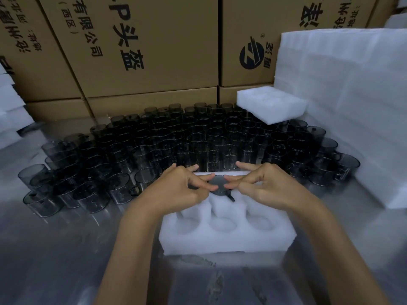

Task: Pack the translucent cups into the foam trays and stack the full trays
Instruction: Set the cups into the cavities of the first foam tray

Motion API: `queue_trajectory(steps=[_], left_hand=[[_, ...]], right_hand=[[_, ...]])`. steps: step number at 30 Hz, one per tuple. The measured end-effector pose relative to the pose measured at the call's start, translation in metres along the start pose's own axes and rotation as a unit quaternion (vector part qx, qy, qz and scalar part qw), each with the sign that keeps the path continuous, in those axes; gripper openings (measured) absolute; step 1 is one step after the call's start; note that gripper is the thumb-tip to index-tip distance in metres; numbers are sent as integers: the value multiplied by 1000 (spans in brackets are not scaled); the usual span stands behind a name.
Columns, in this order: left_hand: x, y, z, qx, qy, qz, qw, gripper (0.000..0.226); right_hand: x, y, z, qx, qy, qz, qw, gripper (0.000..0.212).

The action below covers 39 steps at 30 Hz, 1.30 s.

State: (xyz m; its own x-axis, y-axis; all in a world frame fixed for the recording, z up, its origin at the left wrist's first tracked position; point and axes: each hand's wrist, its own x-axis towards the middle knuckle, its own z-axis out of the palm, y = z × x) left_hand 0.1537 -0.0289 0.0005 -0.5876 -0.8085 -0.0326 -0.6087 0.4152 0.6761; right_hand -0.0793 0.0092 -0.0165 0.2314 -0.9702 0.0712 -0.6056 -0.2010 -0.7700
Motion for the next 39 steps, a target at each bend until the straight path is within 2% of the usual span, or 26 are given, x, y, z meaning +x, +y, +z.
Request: queue_trajectory(steps=[6, 12, 17, 18, 20, 22, 23, 24, 26, 29, 32, 34, 37, 39], left_hand=[[-1, -3, 3, 21, 5, 4, 1000, 36], [-2, -4, 4, -17, 12, -1, 1000, 35], [0, -4, 12, -77, 70, -13, 994, 36], [0, -4, 12, -90, 90, -13, 992, 37], [1, -6, 13, -115, 140, -18, 983, 42], [4, -10, 14, -139, 181, -24, 973, 42], [5, -11, 15, -147, 195, -23, 969, 42], [6, -12, 16, -151, 205, -23, 967, 42], [6, -11, 17, -152, 214, -21, 965, 41], [8, -11, 17, -166, 217, -13, 962, 41], [8, -11, 16, -182, 231, -13, 956, 41], [6, -10, 15, -190, 252, -9, 949, 41], [7, -4, 14, -207, 280, 18, 937, 41], [11, 6, 16, -223, 274, 42, 934, 41]], right_hand=[[-6, 1, 4, -88, 10, -27, 996, 27], [-10, 6, 6, -46, 9, -25, 999, 31], [-14, 10, 15, 9, 53, -41, 998, 36], [-15, 11, 15, 43, 76, -41, 995, 38], [-16, 15, 12, 110, 190, -26, 975, 41], [-17, 26, 1, 73, 328, 13, 942, 43], [-18, 35, -6, 14, 364, 40, 930, 44], [-18, 44, -13, -53, 367, 70, 926, 44], [-18, 59, -21, -175, 307, 118, 928, 40], [-14, 69, -19, -249, 241, 122, 930, 24], [-9, 64, -15, -242, 249, 101, 932, 14], [-6, 56, -16, -207, 287, 81, 932, 13], [-3, 39, -18, -110, 351, -4, 930, 15], [-1, 21, -19, -36, 348, -67, 934, 23]])
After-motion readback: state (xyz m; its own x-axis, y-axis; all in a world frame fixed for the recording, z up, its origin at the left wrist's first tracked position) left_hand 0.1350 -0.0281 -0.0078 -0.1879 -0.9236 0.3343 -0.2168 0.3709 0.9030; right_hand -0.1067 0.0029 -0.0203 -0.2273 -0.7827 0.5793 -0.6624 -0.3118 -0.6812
